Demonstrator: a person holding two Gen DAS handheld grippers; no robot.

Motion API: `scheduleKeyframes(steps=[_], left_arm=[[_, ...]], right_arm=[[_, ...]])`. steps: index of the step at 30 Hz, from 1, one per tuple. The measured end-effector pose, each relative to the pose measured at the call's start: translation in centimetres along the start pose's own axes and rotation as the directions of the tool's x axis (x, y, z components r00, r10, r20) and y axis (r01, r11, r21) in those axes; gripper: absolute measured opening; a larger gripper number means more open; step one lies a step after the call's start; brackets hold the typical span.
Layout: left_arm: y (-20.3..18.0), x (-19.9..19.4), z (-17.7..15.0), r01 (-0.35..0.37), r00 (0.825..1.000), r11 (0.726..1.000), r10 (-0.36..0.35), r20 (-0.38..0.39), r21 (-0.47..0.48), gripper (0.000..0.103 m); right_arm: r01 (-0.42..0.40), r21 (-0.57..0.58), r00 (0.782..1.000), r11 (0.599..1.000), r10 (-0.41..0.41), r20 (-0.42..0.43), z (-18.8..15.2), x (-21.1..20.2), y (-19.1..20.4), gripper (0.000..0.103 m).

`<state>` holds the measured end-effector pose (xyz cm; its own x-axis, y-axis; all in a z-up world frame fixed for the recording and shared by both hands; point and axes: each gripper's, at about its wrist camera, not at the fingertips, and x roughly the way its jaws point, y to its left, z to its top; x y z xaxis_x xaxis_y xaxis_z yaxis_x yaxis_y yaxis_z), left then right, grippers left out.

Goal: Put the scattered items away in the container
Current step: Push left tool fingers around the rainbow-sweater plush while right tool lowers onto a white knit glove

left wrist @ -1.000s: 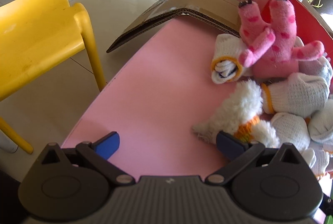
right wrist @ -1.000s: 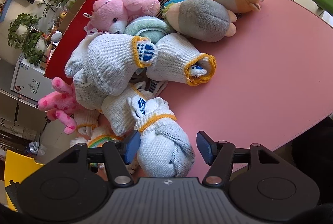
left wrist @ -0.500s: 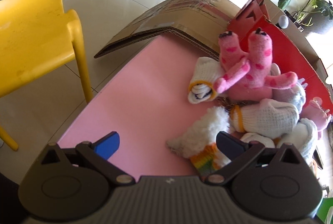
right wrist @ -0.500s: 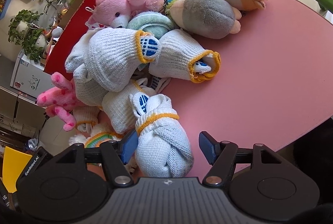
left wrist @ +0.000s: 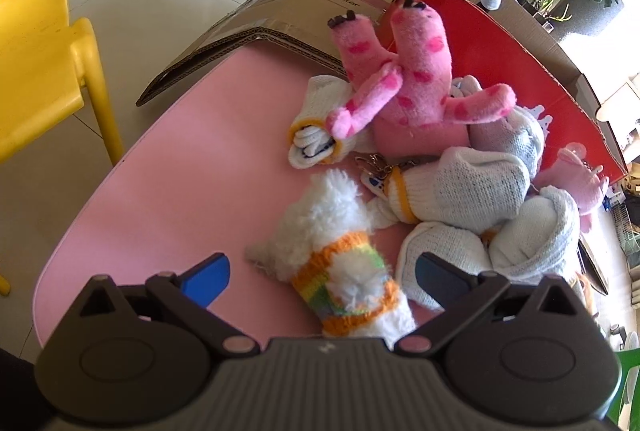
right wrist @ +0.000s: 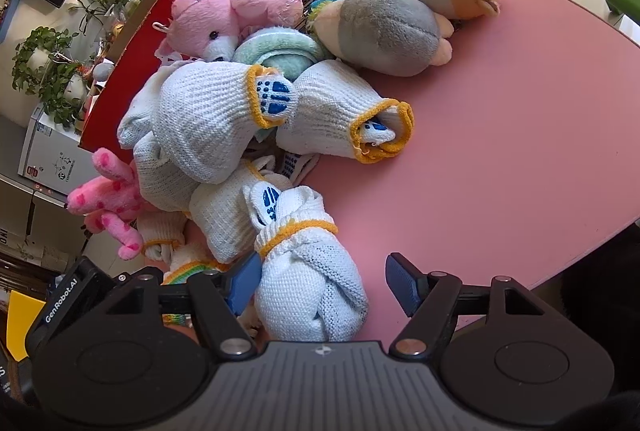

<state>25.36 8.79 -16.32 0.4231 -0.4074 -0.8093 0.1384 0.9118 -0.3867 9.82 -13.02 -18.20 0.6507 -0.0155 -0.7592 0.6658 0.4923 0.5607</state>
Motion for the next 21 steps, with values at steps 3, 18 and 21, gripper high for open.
scheduleKeyframes(steps=[3,18,21], left_arm=[[-0.3,0.8,-0.4,-0.020,1.000,1.000,0.021,-0.015,0.021,0.103],[0.6,1.3,-0.7,-0.084,0.994,0.992,0.091,-0.066,0.090,0.103],[0.8,0.9,-0.7,-0.114,0.991,0.986,0.121,-0.053,0.123,0.103]], right_arm=[[-0.002,-0.004,1.000,1.000,0.002,-0.005,-0.1,0.1,0.1,0.070],[0.000,-0.015,1.000,1.000,0.000,-0.011,-0.2,0.3,0.4,0.071],[0.001,-0.018,1.000,1.000,-0.001,-0.014,-0.2,0.2,0.4,0.071]])
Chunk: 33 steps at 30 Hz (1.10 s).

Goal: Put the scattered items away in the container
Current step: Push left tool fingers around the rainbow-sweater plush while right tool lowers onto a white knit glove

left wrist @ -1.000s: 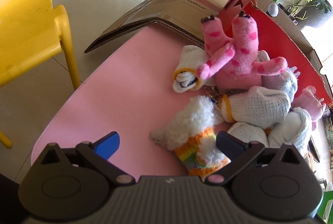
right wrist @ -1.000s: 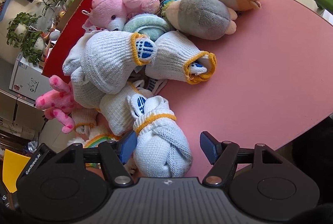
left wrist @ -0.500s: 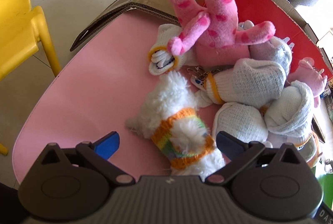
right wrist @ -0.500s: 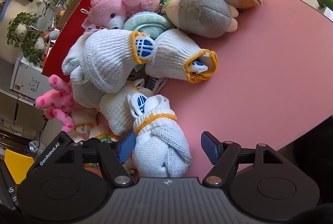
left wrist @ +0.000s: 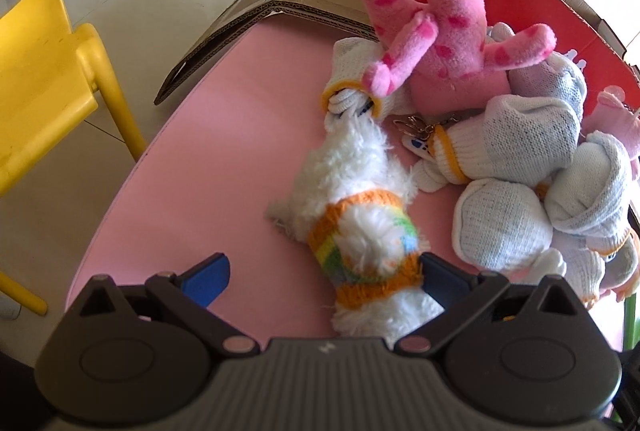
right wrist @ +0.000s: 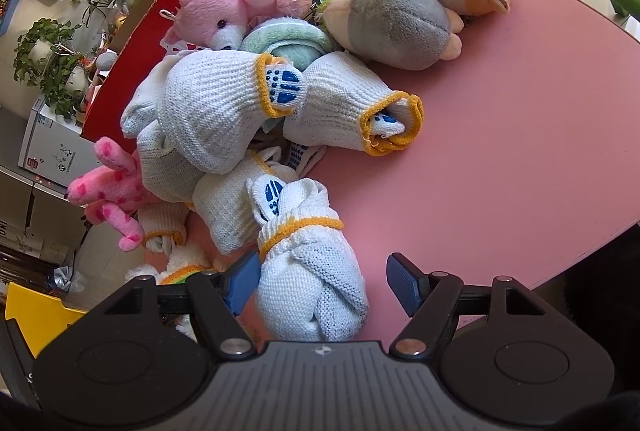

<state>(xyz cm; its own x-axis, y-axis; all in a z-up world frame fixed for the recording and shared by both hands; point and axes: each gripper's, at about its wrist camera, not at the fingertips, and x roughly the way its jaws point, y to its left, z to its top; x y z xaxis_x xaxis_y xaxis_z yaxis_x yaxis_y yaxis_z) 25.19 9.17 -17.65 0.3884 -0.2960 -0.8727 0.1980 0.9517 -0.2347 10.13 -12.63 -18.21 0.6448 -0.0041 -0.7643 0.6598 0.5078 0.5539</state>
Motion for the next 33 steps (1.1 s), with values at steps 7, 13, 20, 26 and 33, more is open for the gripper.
scheduleKeyframes(steps=[7,13,20,26,33], left_arm=[[0.8,-1.1,0.0,-0.088,0.996,0.994,0.086,0.021,0.063,0.103],[2.0,-1.4,0.4,-0.070,0.997,0.997,0.069,0.029,0.040,0.103],[2.4,-2.3,0.2,0.044,0.998,0.999,-0.044,0.035,0.017,0.103],[1.6,-1.7,-0.2,0.056,0.998,0.997,-0.056,0.020,0.045,0.103],[0.9,-0.9,-0.4,0.036,0.999,0.997,-0.037,0.012,0.075,0.103]], right_arm=[[0.013,-0.015,1.000,1.000,-0.013,0.009,-0.1,-0.8,0.0,0.071],[0.006,-0.020,1.000,1.000,-0.006,0.023,0.0,-1.7,-0.1,0.071],[-0.011,-0.028,0.999,1.000,0.012,0.033,0.1,-2.3,0.0,0.071],[-0.012,-0.045,1.000,0.999,0.013,0.023,0.0,-1.9,0.2,0.071],[-0.013,-0.074,1.000,0.997,0.012,-0.001,-0.2,-0.7,0.7,0.071]])
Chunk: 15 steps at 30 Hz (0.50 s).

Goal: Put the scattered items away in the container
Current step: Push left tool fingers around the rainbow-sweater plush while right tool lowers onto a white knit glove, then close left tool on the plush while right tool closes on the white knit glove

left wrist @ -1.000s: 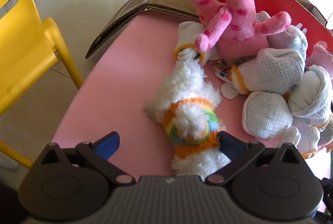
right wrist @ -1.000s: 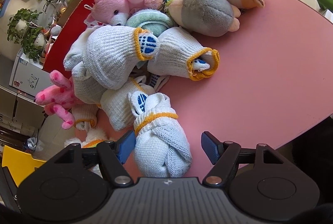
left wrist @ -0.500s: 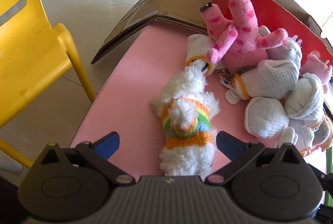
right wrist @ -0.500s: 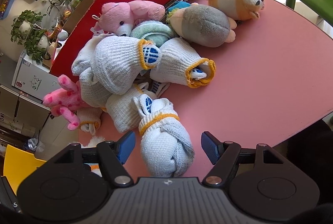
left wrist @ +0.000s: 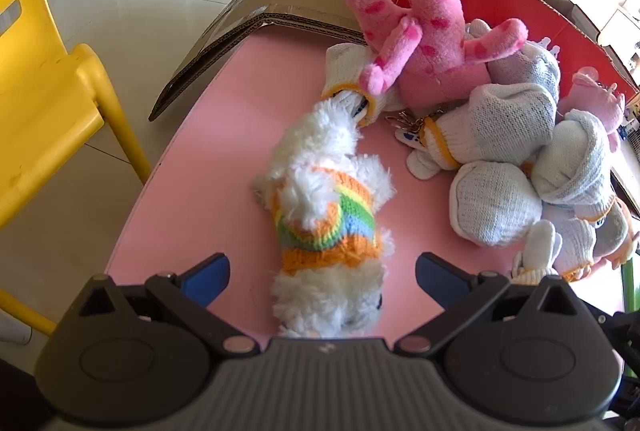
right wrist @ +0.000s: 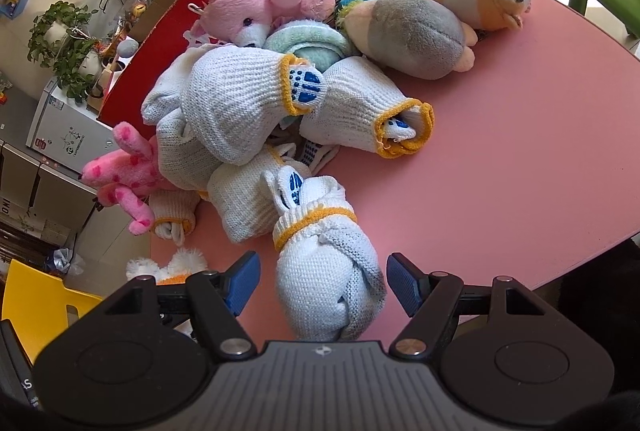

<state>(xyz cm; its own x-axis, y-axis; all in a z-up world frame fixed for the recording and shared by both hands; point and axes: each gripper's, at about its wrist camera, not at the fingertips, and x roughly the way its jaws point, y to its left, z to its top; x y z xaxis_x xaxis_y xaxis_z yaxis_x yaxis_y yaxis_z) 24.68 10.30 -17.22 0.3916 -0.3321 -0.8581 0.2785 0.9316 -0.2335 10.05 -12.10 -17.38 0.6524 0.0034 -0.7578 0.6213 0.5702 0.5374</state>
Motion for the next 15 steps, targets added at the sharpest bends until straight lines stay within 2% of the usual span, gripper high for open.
scheduleKeyframes(steps=[15], left_arm=[[-0.8,2.2,-0.3,-0.056,0.998,0.998,0.057,-0.018,0.035,0.103]], right_arm=[[0.042,-0.120,0.998,0.992,-0.046,-0.030,-0.6,2.1,1.3,0.071]])
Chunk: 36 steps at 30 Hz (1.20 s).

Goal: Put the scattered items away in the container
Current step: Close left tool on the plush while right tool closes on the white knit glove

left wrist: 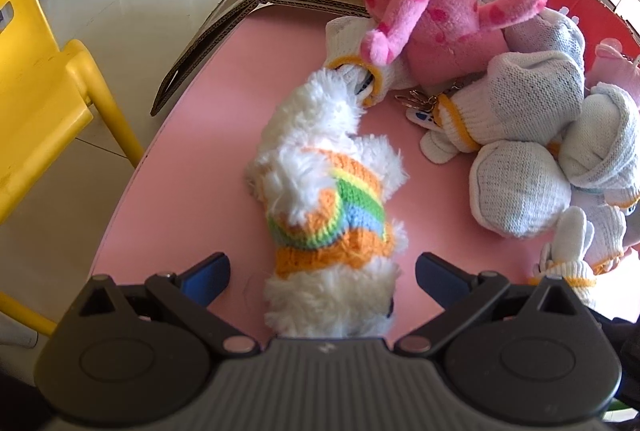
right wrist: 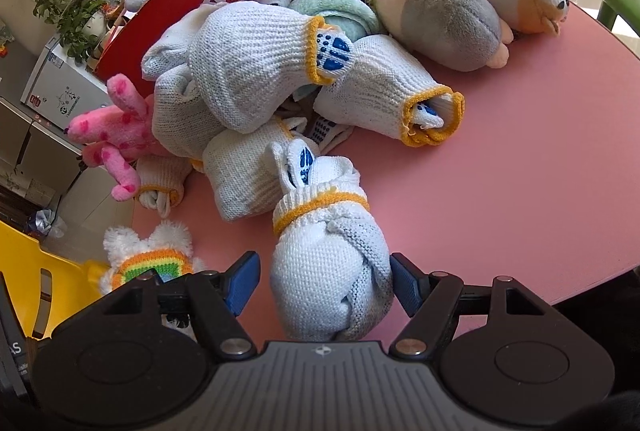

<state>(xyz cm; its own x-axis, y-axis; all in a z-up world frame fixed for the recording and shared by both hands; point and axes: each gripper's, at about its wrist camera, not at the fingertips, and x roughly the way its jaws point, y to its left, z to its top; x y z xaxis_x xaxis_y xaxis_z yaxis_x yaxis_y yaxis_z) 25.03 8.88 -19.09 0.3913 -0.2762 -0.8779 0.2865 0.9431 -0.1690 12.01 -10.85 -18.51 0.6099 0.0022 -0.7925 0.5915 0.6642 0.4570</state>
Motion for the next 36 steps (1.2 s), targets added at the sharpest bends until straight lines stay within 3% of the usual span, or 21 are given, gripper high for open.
scheduleKeyframes(steps=[14,24,29,36], left_arm=[[-1.4,1.0,-0.2,-0.146,0.989,0.983,0.144,0.031,0.107,0.103],[-1.5,1.0,-0.6,-0.156,0.986,0.984,0.149,0.077,0.089,0.103],[-1.8,1.2,-0.5,-0.153,0.985,0.983,0.145,0.090,0.096,0.103],[-2.4,1.2,-0.8,-0.138,0.986,0.982,0.124,0.111,0.131,0.101]], right_arm=[[0.060,-0.143,0.998,0.988,-0.058,0.022,-0.6,1.3,1.6,0.076],[0.157,-0.251,0.987,0.955,-0.144,0.071,-1.1,2.0,2.7,0.075],[0.208,-0.317,0.978,0.925,-0.188,0.093,-1.5,2.3,3.4,0.065],[0.209,-0.304,0.977,0.929,-0.189,0.096,-1.2,1.9,2.9,0.060]])
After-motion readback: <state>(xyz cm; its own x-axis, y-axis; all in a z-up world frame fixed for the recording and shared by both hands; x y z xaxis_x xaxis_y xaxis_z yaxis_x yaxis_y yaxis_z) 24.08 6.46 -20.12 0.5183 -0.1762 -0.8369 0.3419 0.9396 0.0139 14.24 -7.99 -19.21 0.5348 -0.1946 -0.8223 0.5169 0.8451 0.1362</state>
